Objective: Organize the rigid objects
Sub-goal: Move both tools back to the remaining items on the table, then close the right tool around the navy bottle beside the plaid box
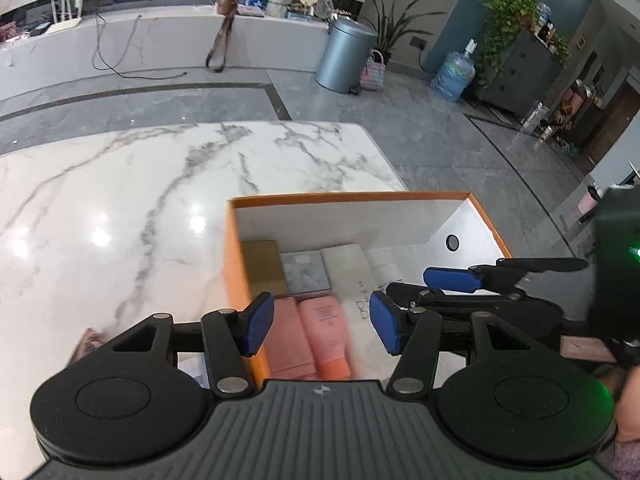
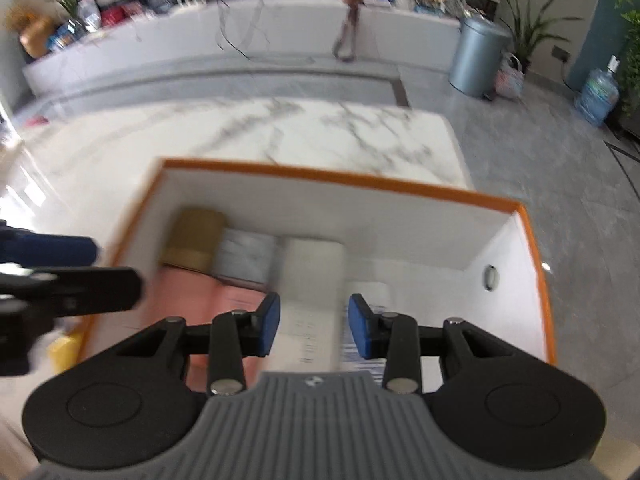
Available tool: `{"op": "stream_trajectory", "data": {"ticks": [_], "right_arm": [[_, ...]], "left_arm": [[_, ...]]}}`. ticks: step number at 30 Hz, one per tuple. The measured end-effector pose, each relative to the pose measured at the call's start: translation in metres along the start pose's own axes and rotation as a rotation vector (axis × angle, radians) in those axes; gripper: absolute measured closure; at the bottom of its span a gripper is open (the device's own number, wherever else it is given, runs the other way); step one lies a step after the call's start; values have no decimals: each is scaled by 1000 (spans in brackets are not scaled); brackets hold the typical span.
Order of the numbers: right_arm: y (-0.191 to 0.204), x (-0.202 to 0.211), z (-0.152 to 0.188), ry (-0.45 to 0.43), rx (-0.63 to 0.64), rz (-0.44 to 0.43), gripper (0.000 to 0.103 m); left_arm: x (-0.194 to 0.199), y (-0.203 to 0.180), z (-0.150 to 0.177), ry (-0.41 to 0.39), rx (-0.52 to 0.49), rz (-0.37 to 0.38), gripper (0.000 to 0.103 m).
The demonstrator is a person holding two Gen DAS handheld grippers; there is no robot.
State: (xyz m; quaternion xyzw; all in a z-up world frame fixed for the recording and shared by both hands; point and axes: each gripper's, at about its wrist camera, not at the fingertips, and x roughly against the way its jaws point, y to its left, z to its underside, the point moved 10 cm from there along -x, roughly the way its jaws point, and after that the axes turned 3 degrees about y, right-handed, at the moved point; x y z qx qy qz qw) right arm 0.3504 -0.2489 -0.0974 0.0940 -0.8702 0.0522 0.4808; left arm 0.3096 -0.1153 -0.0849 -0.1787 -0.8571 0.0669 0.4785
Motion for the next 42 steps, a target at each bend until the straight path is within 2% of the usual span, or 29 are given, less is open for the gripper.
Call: {"op": "stream_trajectory", "data": {"ticks": [6,10,14,17,21,27,32,37,42], "right_arm": [[55,39,-2,-82,15,-107,65],[96,56,3,-104,45,-174,65],[139,61,11,-87,119,-211,65],[165,55,21,-45,186,-224,65],[191,35,36,43,288,-172,66],[202,4,50,141,403,-37,66],[203,-21,52,222,480,72,67],[205,-40,53,278,546,151,73],[200,-53,55,326,554,219,68]], "left_arm": [[39,28,9,-56,55,-27,41],[60,54,22,-71,98,-55,41],[73,80,38,-64,125,-90,41],[73,102,54,-27,190,-111,41],[60,123,76,29,249,-124,41],[40,139,92,61,250,-121,41],[29,151,95,48,234,-135,41],[23,162,99,6,294,-73,41],[13,169,107,16,312,-53,41]]}}
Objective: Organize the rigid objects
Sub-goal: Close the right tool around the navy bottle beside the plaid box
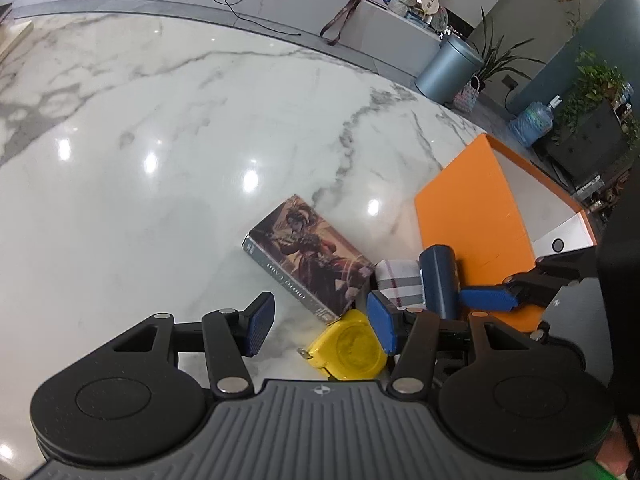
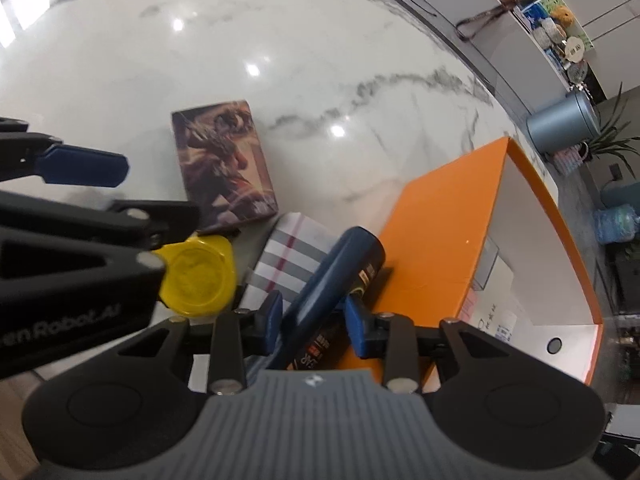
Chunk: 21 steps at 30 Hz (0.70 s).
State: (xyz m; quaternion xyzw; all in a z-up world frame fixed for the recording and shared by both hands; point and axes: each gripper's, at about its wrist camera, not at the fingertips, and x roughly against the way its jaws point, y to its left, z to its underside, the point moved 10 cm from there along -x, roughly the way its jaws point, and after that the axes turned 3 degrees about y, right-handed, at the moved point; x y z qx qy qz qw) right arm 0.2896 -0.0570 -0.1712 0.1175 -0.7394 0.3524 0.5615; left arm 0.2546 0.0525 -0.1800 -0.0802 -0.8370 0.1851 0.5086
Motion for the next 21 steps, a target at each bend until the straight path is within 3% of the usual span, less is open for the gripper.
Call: {"op": "stream_trajectory", "data": {"ticks": [7,14,17,18,19,21], "right_arm": [[1,-7,-2,34,14,60,63],[0,-7,-2,12,24,106,67],[1,-1,-4,-16,13,87,74],[2,2,-5,-29,11,83,82],[4,6,-7,-47,15,86,103],[9,15,-11,-70,33,75,103]], "left_arm": [[-1,7,3,-18,-14,-16,41],[1,17,1,-27,8,-30,41],[-1,18,1,-21,10,-33,41],[-1,19,2,-17,12,-35,41],[-2,19,2,-14,14,-39,41],[-3,20,3,-6,9,-46,41]]}}
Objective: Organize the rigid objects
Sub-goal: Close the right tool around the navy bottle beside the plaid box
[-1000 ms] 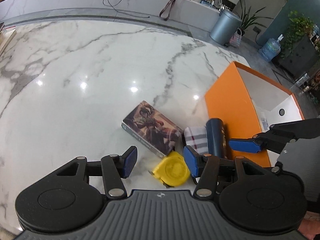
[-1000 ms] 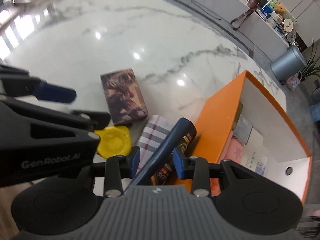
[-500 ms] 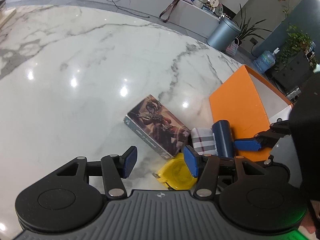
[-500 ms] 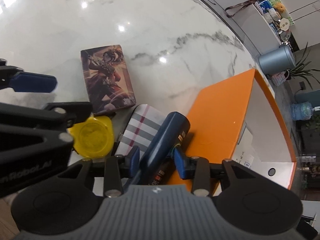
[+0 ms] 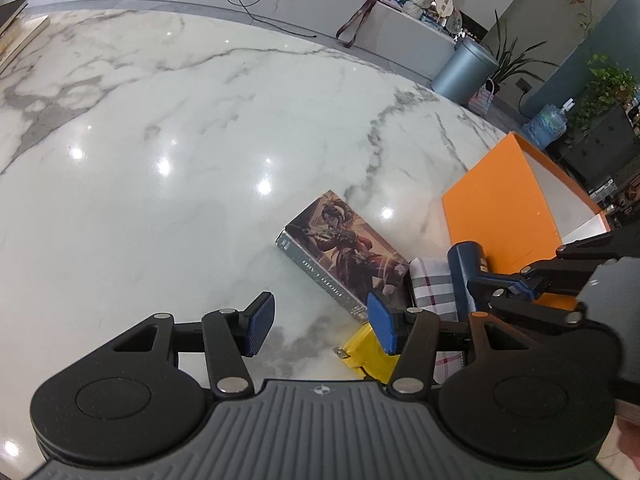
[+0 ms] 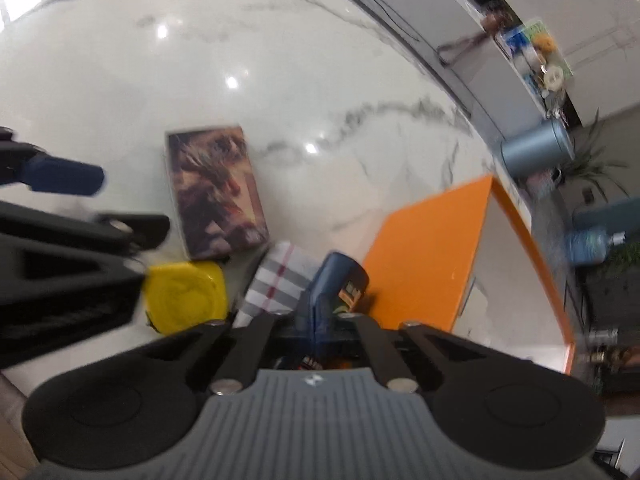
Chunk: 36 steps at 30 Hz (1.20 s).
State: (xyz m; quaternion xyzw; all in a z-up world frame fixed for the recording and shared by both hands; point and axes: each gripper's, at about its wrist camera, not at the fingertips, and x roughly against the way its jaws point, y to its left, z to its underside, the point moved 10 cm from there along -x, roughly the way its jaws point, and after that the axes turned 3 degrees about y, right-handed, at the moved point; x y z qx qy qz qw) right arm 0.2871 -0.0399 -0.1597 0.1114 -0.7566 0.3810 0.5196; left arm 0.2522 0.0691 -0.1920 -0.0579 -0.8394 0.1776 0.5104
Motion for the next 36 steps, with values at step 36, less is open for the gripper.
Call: {"op": "stream_trajectory", "data": {"ticks": [36], "right_arm": [[16,-2,1,74,13,-11,74]], "left_arm": [[1,9,9,29,51,33,41]]}}
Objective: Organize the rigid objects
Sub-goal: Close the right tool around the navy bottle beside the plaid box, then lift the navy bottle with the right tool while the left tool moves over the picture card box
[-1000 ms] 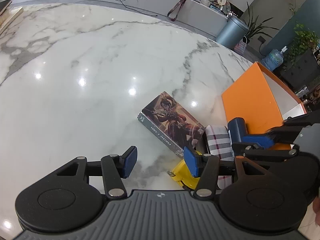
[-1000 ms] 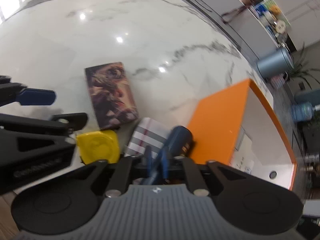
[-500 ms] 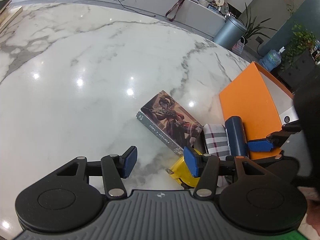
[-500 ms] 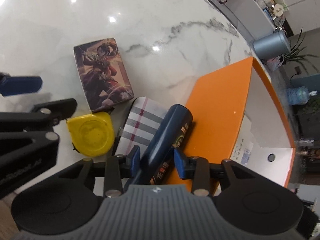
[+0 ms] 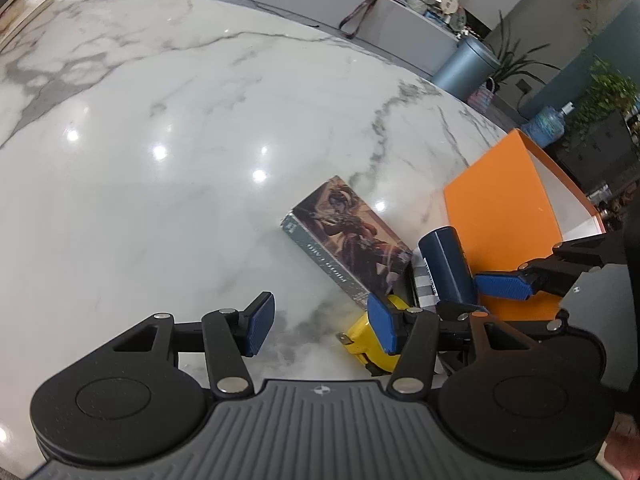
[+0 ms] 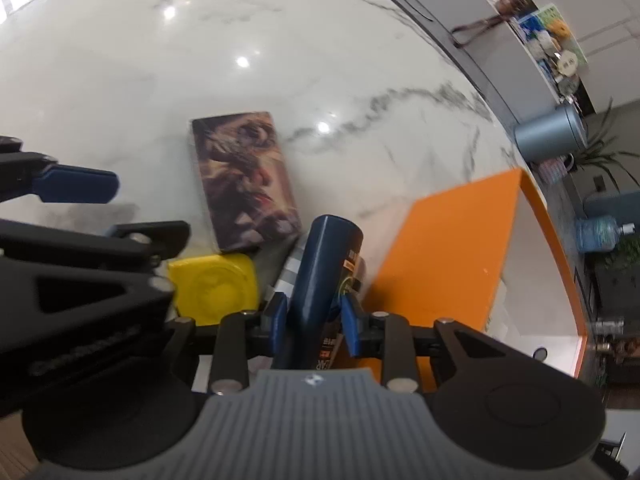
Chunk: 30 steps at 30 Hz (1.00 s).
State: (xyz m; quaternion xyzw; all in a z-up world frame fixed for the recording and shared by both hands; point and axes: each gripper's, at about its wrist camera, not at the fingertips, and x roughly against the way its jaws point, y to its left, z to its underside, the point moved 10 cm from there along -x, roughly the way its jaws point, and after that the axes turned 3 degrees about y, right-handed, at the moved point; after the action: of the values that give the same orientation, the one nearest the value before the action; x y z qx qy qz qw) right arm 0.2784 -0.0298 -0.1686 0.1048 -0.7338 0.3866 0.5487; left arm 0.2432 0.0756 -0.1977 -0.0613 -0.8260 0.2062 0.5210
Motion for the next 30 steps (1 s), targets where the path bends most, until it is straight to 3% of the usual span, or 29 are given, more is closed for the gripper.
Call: {"op": "stream_trajectory", "data": {"ticks": [12,18,23,27,30], "right_arm": [[-10,-13,1,7,-54,-89,68],[-16,-12,-1,-40,-70,-142,69],[-25,-12,-13,-97,-59,-159,69],[-17,-14,-22,-114,14,-204,69],[-9,-14,-28,-132,105,-175,70]], "left_arm": [[-1,0,1,9,30,39,39],[-2,-3,-3,-10,52,66,31],[-8,-1,-13,-29,108,67,31],[-7,3,-23,-67,145,74,31],[-11,7,-27,-60,168,77,33]]}}
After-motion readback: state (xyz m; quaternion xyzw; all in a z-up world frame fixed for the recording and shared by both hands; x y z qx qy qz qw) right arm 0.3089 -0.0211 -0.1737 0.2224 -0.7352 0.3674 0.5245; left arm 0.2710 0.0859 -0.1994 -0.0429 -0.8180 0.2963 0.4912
